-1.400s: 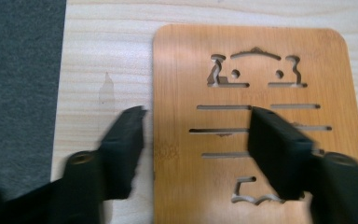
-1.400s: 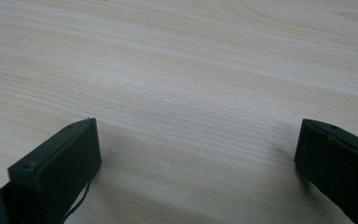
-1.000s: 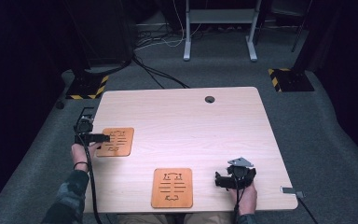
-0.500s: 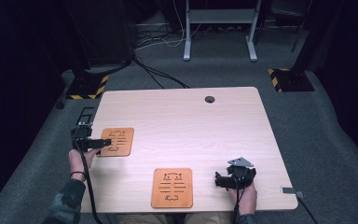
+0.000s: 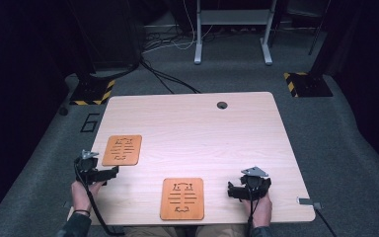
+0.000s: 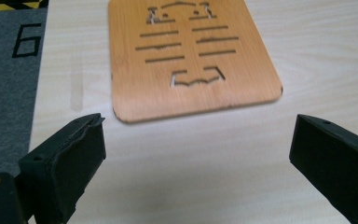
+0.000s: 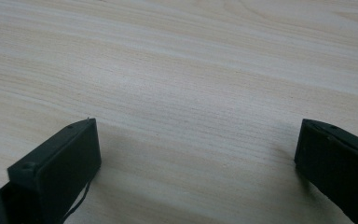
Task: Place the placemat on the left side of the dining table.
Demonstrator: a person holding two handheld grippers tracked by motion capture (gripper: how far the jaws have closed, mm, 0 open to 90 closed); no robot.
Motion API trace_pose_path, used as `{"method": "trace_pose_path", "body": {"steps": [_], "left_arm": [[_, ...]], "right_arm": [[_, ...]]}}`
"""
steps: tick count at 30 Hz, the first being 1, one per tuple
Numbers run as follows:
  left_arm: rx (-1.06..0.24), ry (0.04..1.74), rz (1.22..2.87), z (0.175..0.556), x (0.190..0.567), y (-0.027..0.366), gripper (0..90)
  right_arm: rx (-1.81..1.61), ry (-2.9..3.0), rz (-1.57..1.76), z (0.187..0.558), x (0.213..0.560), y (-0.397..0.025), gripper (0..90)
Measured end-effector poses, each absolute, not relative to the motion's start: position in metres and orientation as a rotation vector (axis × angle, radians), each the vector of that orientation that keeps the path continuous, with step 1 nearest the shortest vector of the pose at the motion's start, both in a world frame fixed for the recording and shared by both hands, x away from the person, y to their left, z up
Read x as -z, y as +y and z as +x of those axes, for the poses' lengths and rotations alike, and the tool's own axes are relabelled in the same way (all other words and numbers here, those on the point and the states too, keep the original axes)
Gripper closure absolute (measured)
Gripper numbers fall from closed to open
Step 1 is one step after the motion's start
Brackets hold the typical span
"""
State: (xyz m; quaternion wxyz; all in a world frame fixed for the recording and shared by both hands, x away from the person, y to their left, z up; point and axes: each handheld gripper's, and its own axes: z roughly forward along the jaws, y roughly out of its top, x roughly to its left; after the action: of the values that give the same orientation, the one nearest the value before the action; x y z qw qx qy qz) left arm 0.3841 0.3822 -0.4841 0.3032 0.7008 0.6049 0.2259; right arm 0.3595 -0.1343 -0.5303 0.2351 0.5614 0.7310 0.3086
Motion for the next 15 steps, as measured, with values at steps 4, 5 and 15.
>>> {"method": "trace_pose_path", "body": {"steps": [4, 5, 15], "left_arm": [[-0.61, 1.608, 1.864, 0.371, 0.498, 0.381, 2.5], [-0.621, 1.607, 1.87, 0.367, 0.503, 0.381, 2.0], [-0.656, 1.563, 1.87, 0.353, 0.532, 0.38, 0.8]], "right_arm": [[-0.847, 2.004, 1.542, 0.359, 0.53, -0.134, 0.0], [-0.846, 2.003, 1.542, 0.359, 0.53, -0.134, 0.0], [-0.845, 2.0, 1.541, 0.359, 0.53, -0.134, 0.0]]}}
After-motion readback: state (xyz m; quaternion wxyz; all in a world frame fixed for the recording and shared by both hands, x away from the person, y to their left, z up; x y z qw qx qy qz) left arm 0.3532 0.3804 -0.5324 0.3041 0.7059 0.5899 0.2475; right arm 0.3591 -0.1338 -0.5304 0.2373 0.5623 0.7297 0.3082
